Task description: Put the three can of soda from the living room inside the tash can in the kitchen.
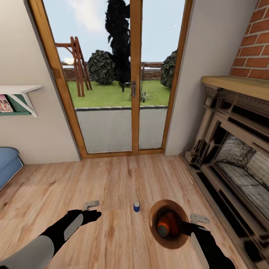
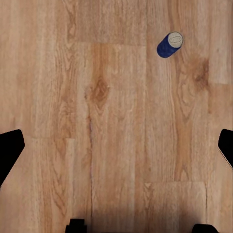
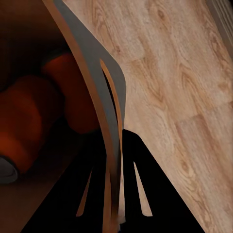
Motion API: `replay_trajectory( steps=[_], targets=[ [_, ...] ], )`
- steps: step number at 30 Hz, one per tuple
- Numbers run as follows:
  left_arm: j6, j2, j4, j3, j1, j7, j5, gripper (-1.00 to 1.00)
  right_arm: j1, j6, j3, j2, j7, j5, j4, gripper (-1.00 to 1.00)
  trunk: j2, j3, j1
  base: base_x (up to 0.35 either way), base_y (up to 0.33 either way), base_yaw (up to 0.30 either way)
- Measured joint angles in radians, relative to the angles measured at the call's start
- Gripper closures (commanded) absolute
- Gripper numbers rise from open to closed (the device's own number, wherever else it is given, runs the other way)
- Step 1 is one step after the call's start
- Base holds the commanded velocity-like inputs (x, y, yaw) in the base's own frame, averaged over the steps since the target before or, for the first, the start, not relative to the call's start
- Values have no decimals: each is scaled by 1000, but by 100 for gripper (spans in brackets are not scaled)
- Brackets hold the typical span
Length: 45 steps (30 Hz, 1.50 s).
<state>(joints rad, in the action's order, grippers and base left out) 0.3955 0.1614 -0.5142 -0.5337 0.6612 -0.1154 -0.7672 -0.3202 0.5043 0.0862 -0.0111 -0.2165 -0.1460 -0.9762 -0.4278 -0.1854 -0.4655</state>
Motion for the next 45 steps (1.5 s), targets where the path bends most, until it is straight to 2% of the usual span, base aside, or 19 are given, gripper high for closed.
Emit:
replay_trajectory(
  steps=[15, 22, 25, 28, 32, 37, 45],
  targets=[
    [-5, 1, 0, 0, 0, 1, 0, -100, 0, 1, 0, 2, 41, 7, 0, 100, 0, 0, 0, 342, 39, -211],
    [-4, 0, 0, 0, 0, 0, 0, -100, 1, 1, 0, 3, 53, 16, 1, 100, 0, 0, 0, 336, 170, -43],
    [-4, 0, 0, 0, 0, 0, 0, -100, 0, -1, -1, 4, 80, 5, 0, 100, 0, 0, 0, 334, 186, -4],
    [-4, 0, 0, 0, 0, 0, 0, -100, 0, 1, 0, 4, 89, 19, 0, 100, 0, 0, 0, 332, 191, -3],
    [-5, 1, 0, 0, 0, 1, 0, -100, 0, 0, 0, 5, 96, 8, 0, 100, 0, 0, 0, 315, 198, -90],
    [-6, 0, -1, 0, 0, 0, 0, -100, 1, 1, 1, 5, 96, 20, 0, 100, 0, 1, 0, 108, 54, -83],
    [-7, 0, -1, 0, 0, 0, 0, -100, 0, 1, 1, 6, 105, 11, 0, 100, 0, 1, 0, 144, 11, -56]
  ],
)
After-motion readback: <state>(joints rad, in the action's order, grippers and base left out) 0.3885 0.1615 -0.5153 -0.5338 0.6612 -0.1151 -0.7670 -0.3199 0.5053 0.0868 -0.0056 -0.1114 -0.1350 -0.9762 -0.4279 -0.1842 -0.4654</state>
